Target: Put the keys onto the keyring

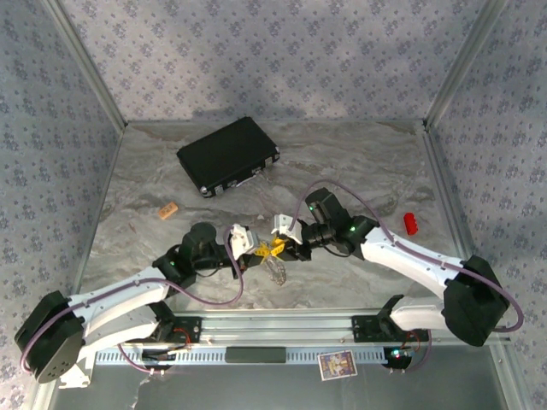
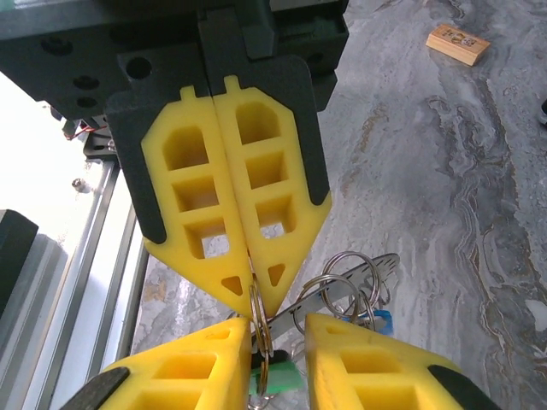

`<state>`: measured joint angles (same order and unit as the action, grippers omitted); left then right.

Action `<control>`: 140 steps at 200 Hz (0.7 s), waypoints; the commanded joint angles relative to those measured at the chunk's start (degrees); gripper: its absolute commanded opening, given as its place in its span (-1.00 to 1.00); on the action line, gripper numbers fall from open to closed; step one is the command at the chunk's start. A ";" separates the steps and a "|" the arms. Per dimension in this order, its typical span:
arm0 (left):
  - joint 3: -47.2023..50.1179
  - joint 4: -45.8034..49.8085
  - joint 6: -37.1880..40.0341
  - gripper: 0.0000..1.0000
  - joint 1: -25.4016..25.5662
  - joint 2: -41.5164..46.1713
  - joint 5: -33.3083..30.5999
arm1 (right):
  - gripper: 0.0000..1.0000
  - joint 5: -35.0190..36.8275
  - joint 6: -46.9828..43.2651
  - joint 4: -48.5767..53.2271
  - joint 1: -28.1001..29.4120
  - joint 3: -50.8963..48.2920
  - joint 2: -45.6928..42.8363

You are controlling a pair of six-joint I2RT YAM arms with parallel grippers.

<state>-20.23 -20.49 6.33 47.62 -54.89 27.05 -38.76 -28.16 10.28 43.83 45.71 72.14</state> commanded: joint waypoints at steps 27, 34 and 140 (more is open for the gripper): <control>0.71 -6.93 -2.32 -1.00 0.10 0.32 2.04 | -0.89 -3.04 1.27 -1.75 -0.75 -0.68 -0.46; 0.89 -7.06 -2.44 -1.00 0.03 0.51 1.85 | -0.96 -3.23 1.05 -1.48 -0.82 -0.46 -0.42; -6.10 9.54 3.44 -0.54 0.07 -0.07 -1.13 | -1.00 5.78 -8.22 14.95 2.60 8.50 0.52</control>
<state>-24.34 -12.75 8.14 47.62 -54.28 24.86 -35.16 -33.76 20.97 45.45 51.31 72.20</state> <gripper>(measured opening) 0.232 0.052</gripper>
